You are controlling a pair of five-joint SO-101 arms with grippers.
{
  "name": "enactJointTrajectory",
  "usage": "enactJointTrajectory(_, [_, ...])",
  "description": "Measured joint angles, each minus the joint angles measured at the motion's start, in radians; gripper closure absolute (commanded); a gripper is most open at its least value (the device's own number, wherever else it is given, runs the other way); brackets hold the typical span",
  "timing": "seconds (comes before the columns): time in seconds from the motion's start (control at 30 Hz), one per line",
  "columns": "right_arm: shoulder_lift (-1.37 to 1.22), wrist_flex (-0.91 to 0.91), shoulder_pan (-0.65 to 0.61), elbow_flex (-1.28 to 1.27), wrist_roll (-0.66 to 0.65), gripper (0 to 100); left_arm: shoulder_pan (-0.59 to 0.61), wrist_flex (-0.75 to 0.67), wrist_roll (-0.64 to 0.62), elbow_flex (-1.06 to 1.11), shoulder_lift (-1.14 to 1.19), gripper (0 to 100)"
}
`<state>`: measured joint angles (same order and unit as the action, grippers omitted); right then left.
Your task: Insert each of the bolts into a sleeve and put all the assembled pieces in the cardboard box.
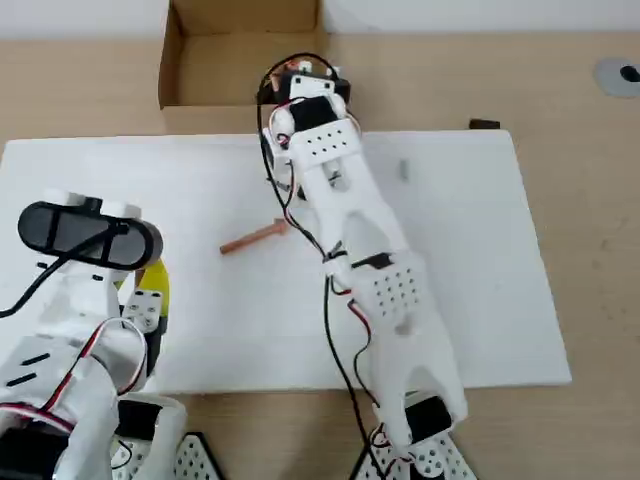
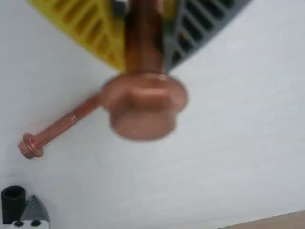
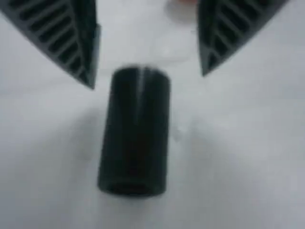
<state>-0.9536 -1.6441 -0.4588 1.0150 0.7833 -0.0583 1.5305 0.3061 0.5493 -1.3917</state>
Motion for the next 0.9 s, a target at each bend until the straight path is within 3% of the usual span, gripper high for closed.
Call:
enactJointTrajectory(0.23, [-0.08,0.0,0.026,0.103,-0.002,83.9,-0.002,0.023,0.0,-0.046,-0.002,99])
enactJointTrajectory(0.9, [-0.203,-0.021,0.026,0.258,-0.207,84.0,-0.002,0.023,0.0,-0.054,-0.002,99])
